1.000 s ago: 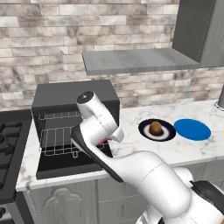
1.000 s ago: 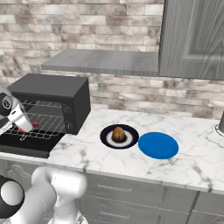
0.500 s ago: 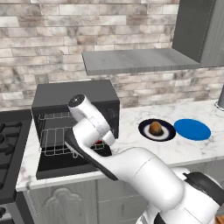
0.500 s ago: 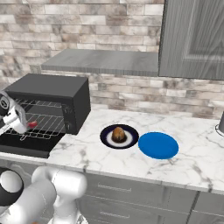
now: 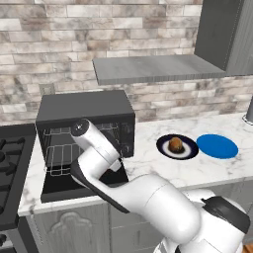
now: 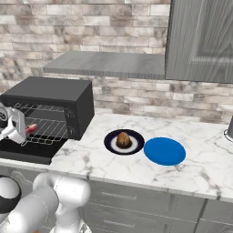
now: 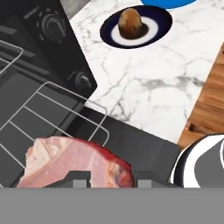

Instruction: Open the toaster oven door. Place the bread on the top rack in the toaster oven and place the steak on the bottom rack.

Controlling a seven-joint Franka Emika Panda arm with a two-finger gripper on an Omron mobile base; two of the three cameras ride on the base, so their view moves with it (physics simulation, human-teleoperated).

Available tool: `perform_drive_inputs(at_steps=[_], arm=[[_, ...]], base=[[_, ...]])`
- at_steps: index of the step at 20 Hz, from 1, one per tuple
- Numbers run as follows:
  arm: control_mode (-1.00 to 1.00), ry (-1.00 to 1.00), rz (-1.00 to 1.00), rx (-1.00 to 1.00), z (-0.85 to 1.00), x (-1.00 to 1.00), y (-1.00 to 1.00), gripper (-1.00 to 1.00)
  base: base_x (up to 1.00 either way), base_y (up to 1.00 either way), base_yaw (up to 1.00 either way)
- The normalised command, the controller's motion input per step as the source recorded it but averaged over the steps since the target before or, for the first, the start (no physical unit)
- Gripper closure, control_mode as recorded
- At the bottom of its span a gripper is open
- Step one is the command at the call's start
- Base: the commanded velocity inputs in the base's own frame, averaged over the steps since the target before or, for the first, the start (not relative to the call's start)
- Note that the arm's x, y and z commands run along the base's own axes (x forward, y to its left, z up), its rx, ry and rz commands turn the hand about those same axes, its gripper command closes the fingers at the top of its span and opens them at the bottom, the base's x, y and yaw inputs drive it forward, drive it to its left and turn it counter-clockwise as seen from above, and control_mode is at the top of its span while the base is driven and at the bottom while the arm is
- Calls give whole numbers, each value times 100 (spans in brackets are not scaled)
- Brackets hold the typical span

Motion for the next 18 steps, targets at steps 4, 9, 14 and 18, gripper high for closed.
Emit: perform_drive_inputs(at_steps=[4,9,14,18], arm=[[-100,-2,0,4,-27,22,0,100],[-100,0,0,4,-22,23,0,100],[-100,-5,0,3,-14,13,0,100],[-100,-7,0,3,-14,15,2,100]], base=[[0,0,0],[0,0,0],[0,0,0],[0,0,0]])
